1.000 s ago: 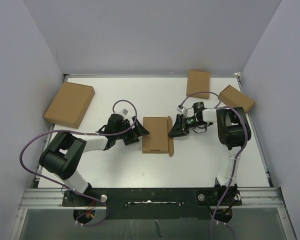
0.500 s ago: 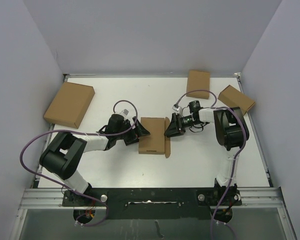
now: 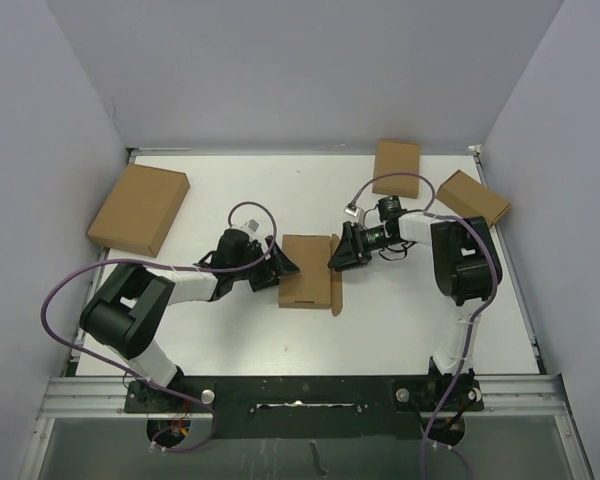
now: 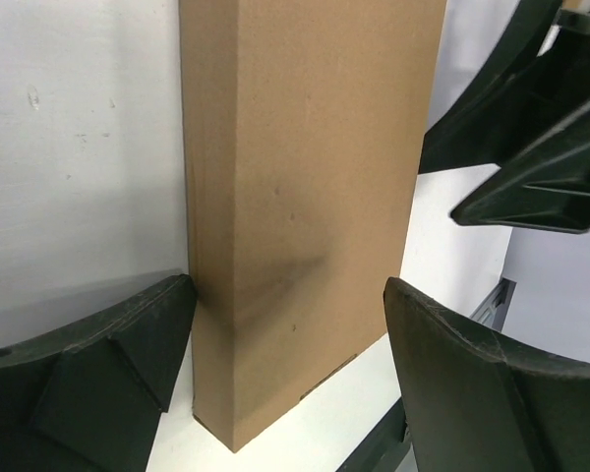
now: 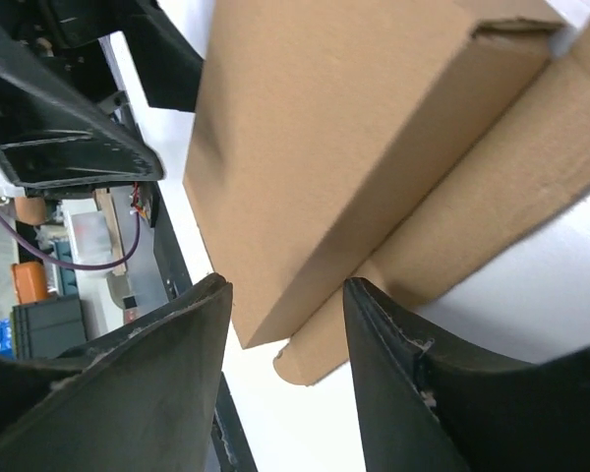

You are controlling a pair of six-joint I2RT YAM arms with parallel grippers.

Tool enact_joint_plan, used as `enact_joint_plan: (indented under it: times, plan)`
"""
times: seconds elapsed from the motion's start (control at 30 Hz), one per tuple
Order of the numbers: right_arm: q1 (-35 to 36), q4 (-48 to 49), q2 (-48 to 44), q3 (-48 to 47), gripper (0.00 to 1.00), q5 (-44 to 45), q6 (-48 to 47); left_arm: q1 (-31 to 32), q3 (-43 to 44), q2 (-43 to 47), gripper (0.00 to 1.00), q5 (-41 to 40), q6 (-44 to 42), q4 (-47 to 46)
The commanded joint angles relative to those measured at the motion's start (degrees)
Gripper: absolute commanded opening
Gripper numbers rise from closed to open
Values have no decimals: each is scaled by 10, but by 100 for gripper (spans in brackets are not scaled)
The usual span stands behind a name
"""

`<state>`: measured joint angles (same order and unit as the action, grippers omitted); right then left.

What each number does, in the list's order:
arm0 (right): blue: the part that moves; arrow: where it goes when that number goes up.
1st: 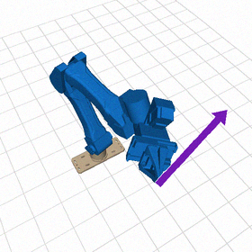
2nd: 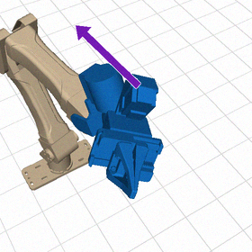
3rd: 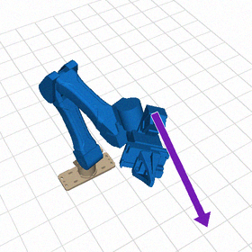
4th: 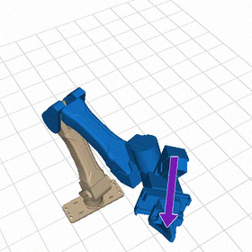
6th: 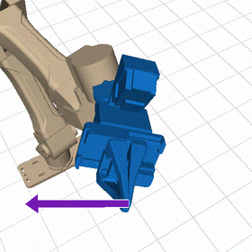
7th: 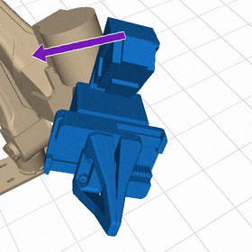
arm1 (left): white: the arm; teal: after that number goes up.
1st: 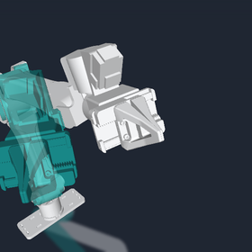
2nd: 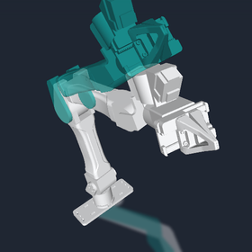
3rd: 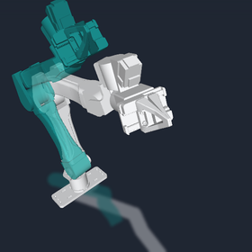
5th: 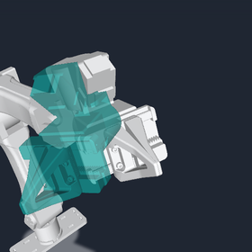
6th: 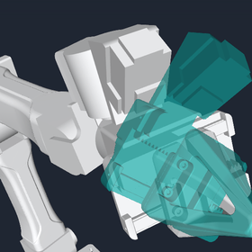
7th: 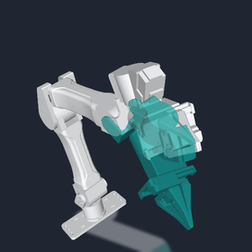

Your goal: Fold the paper box

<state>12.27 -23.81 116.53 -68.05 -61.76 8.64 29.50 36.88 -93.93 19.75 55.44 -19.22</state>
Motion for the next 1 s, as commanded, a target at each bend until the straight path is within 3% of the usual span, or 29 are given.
enact_joint_plan:
  times: [0.0,0.33,0.47,0.6,0.7,0.97]
  plan:
    - [13,8,-47,-13,50,7,-11,5,17,-19,77,4,-9,-7]
    - [23,-36,-11,-24,43,105,-25,11,25,-23,76,1,-14,1]
    - [10,-37,2,-21,33,83,-25,10,20,-10,78,-12,-20,-3]
    - [-12,-37,17,-17,26,52,-23,8,-19,27,90,-44,-15,-45]
    - [-24,-37,25,-15,25,36,-21,6,-37,44,95,-47,-5,-73]
    - [-50,-26,44,-6,24,10,-8,7,-36,10,95,-30,41,-112]
